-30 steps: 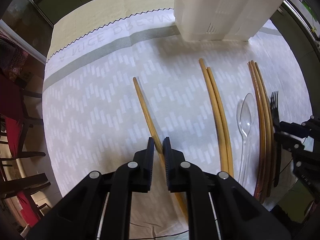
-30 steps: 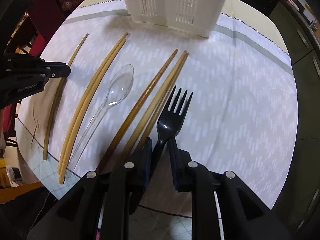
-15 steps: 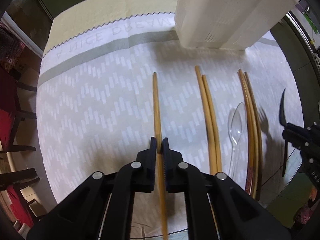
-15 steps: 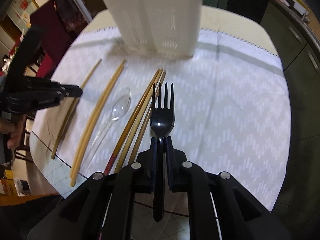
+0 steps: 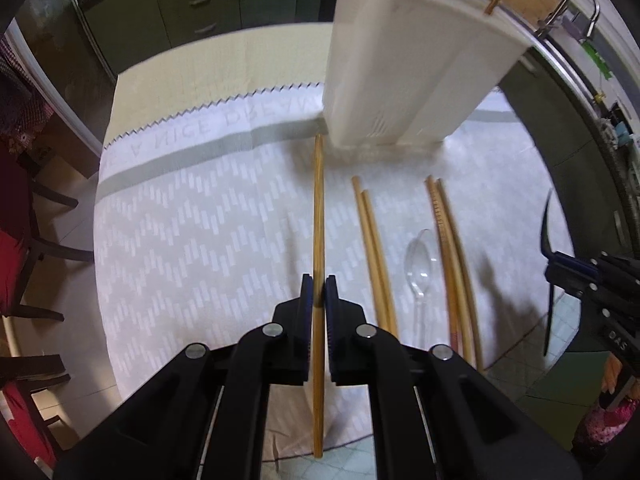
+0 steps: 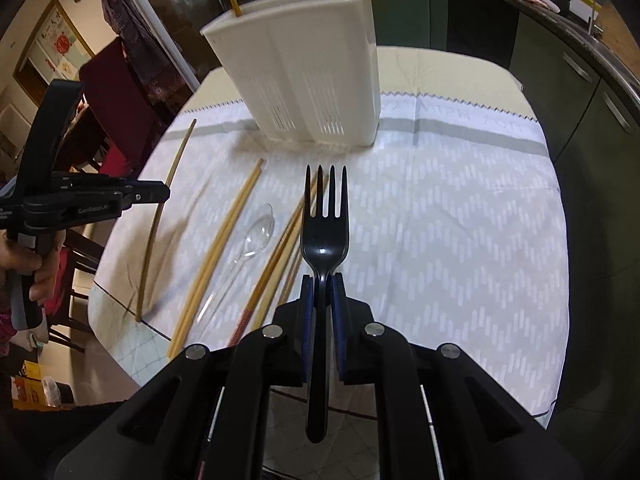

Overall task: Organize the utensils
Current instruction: 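Drop the chopstick into the caddy with the left gripper while the right carries the fork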

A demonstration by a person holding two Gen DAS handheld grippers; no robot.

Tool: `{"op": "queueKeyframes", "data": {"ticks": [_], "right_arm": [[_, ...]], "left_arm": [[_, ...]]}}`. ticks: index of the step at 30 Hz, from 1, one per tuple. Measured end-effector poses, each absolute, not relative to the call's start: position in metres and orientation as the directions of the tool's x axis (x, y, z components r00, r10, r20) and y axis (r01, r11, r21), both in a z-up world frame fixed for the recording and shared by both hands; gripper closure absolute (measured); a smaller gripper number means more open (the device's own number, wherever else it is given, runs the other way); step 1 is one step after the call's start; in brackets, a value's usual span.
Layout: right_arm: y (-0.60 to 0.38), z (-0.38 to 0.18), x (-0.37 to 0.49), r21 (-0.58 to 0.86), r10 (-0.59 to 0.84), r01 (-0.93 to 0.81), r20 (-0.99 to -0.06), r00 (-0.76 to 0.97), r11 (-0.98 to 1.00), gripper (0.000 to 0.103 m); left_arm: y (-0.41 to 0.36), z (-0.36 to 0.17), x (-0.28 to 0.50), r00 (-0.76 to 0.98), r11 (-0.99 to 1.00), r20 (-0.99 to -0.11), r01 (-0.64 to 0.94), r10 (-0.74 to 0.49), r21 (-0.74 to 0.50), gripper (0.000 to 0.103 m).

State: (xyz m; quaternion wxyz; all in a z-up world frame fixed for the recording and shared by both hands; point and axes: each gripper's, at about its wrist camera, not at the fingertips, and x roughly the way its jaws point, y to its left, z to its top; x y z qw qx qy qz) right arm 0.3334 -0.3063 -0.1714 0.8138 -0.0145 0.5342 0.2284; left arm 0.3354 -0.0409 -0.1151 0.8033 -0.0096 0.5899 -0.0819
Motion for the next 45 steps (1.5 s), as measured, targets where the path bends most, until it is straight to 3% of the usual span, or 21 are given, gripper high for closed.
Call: {"op": "queueKeyframes", "data": {"ticks": [14,34,45], "right_arm": [[-0.31,-0.141,0.325,0.254,0.422,-0.412,-0.817,0.392,0.875,0.093],[-0.314,-0.129,0.318,0.272,0.455,-0.432,-0.794,0.404,0.86,0.093],[-0.324,-0.097,0.321,0.309,0.517,-0.446,-0.707,0.483,0.84,0.093]], "left_arm": [[-0.055,-0.058,0.295,0.407,0.978,-0.897,0.177,-0.174,-0.109,0.097],[-0.063,-0.031,0.283,0.471,0.969,-0.856,0.215,-0.212,-0.122,0.097],[-0.07,-0.003,0.285,0.521,0.964,-0.822,0.239,-0.23,-0.118,0.097]]}}
